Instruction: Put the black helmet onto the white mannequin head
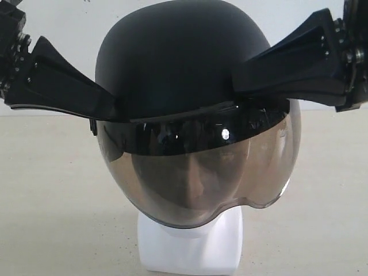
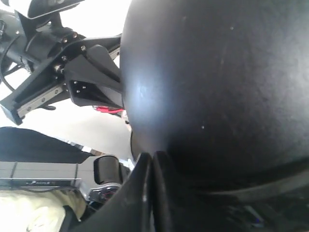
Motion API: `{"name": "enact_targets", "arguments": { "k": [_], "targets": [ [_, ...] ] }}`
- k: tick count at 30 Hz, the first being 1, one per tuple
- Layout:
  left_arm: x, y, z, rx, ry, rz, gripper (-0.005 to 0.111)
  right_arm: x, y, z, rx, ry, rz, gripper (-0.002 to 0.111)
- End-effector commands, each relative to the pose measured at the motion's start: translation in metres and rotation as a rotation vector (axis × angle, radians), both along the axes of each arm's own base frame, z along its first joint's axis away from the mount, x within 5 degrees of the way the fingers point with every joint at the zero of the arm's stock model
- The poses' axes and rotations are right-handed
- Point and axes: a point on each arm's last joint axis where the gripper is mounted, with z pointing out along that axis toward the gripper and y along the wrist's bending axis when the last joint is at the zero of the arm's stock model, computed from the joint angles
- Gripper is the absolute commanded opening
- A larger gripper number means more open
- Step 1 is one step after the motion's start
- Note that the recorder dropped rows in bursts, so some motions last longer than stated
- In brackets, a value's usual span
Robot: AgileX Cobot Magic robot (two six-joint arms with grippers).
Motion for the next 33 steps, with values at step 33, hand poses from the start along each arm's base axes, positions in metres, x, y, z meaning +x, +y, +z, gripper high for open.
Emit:
{"name": "enact_targets", "arguments": {
  "k": [33],
  "targets": [
    [-0.040, 0.033, 0.034, 0.078, -0.144, 0.175, 0.004, 0.009, -0.029, 0.008, -0.181, -0.182, -0.464, 0.000]
  ]
}}
